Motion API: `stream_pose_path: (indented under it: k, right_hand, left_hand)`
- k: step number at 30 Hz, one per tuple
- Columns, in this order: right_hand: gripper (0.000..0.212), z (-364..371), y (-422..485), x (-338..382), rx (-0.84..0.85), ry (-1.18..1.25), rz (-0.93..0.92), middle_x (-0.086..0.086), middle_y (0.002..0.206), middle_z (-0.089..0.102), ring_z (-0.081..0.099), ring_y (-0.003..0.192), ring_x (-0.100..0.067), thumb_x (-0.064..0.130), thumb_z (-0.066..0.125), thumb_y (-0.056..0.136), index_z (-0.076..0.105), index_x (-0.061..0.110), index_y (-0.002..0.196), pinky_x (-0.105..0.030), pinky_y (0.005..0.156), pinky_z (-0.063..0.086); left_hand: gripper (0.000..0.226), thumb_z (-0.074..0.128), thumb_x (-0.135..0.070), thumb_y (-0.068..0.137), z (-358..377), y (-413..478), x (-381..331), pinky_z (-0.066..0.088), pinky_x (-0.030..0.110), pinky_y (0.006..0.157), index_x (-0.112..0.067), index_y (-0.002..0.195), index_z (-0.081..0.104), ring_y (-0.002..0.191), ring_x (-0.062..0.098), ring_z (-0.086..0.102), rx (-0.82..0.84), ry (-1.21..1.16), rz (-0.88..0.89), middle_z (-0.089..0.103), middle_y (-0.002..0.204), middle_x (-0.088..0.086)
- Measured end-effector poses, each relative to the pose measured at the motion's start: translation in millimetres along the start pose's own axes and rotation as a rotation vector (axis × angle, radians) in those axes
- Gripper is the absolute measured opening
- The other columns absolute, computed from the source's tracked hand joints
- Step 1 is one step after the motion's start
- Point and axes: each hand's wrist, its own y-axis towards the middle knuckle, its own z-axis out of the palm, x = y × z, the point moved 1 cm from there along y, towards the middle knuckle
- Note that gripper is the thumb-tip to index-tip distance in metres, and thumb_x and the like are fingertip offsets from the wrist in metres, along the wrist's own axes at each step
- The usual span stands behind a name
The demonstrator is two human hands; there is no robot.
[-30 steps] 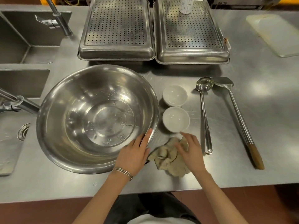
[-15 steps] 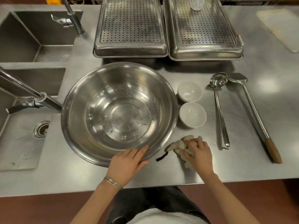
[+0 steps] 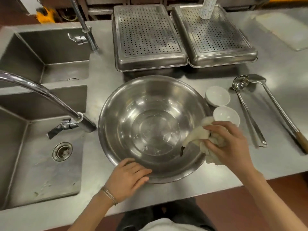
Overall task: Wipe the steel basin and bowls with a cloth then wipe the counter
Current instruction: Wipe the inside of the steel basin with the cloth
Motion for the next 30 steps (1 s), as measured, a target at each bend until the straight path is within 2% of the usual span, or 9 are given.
stream_pose_path:
  k: [3, 6, 11, 14, 16, 20, 23, 26, 30]
  right_hand:
    - [0.036, 38.1, 19.4, 15.9, 0.094, -0.032, -0.072, -0.001, 0.107, 0.060, 0.056, 0.092, -0.022, 0.044, 0.061, 0.075, 0.067, 0.023, 0.104, -0.033, 0.078, 0.046]
    - [0.033, 90.8, 41.8, 17.5, 0.183, -0.078, -0.114, -0.002, 0.105, 0.060, 0.055, 0.094, -0.025, 0.038, 0.065, 0.074, 0.067, 0.023, 0.104, -0.032, 0.080, 0.042]
    - [0.029, 177.0, 73.0, 1.8, 0.390, -0.222, -0.122, -0.010, 0.112, 0.058, 0.052, 0.103, -0.037, 0.018, 0.068, 0.079, 0.065, 0.021, 0.107, -0.051, 0.082, 0.047]
    - [0.034, 210.9, 76.9, -0.8, 0.548, -0.354, -0.030, -0.009, 0.132, 0.044, 0.034, 0.123, -0.037, 0.032, 0.054, 0.089, 0.056, 0.025, 0.122, -0.050, 0.095, 0.036]
    - [0.040, 222.4, 68.6, 5.9, 0.575, -0.416, -0.005, -0.010, 0.136, 0.039, 0.027, 0.126, -0.041, 0.044, 0.051, 0.086, 0.051, 0.029, 0.123, -0.056, 0.090, 0.039]
    - [0.059, 213.8, 37.9, -1.8, 0.695, -0.525, -0.515, -0.008, 0.136, 0.048, 0.043, 0.119, -0.044, 0.054, 0.061, 0.071, 0.044, 0.036, 0.124, -0.055, 0.069, 0.050]
    - [0.059, 200.6, 57.5, -28.1, 0.759, -0.462, -0.888, -0.008, 0.123, 0.060, 0.058, 0.100, -0.041, 0.040, 0.072, 0.064, 0.049, 0.036, 0.118, -0.048, 0.059, 0.054]
    - [0.037, 197.8, 88.9, -28.2, 0.662, -0.428, -0.686, -0.012, 0.118, 0.060, 0.053, 0.102, -0.036, 0.037, 0.050, 0.080, 0.058, 0.031, 0.116, -0.047, 0.072, 0.054]
    - [0.055, 218.2, 103.6, -7.6, 0.611, -0.396, -0.097, -0.003, 0.144, 0.033, 0.026, 0.128, -0.039, 0.064, 0.044, 0.084, 0.038, 0.044, 0.135, -0.051, 0.095, 0.040]
  left_hand:
    - [0.038, 0.036, -0.040, 0.093, -12.8, -11.5, 29.5, 0.017, 0.038, 0.114, -0.026, 0.102, 0.070, 0.121, 0.014, 0.050, -0.082, 0.060, -0.286, 0.067, 0.112, -0.006]
    - [0.050, 0.038, -0.042, 0.085, -15.0, -8.7, 52.0, -0.003, 0.035, 0.118, -0.015, 0.121, 0.059, 0.141, 0.022, 0.020, -0.083, 0.048, -0.603, 0.041, 0.144, 0.009]
    - [0.066, 0.036, -0.035, 0.078, -10.8, 3.6, 65.7, -0.012, 0.030, 0.116, -0.008, 0.137, 0.041, 0.144, 0.025, -0.001, -0.032, -0.017, -0.624, 0.023, 0.152, 0.015]
    - [0.067, 0.033, -0.032, 0.076, -9.7, 6.1, 76.1, -0.009, 0.032, 0.117, -0.007, 0.138, 0.040, 0.144, 0.024, -0.002, -0.017, 0.036, -0.589, 0.024, 0.151, 0.014]
    - [0.068, 0.031, -0.033, 0.076, -9.4, 7.1, 82.6, 0.000, 0.037, 0.118, -0.007, 0.138, 0.039, 0.144, 0.022, -0.002, -0.018, 0.051, -0.596, 0.022, 0.152, 0.011]
    - [0.068, 0.031, -0.030, 0.077, -14.3, 9.3, 91.4, 0.014, 0.042, 0.114, -0.002, 0.139, 0.034, 0.143, 0.018, -0.002, 0.013, 0.073, -0.617, 0.019, 0.153, 0.009]
    - [0.071, 0.050, -0.018, 0.081, -17.2, 14.0, 91.0, 0.012, 0.039, 0.115, -0.001, 0.144, 0.021, 0.143, 0.020, -0.007, 0.014, 0.065, -0.668, 0.006, 0.156, 0.010]
    - [0.087, 0.060, -0.016, 0.080, -19.0, 16.1, 75.4, 0.023, 0.028, 0.108, -0.005, 0.147, 0.005, 0.143, 0.018, -0.012, -0.076, -0.053, -0.868, -0.009, 0.156, 0.007]
    - [0.095, 0.063, -0.019, 0.078, -13.0, 20.1, 59.8, 0.015, 0.020, 0.103, -0.006, 0.147, -0.001, 0.142, 0.015, -0.015, -0.123, -0.113, -0.969, -0.011, 0.156, 0.006]
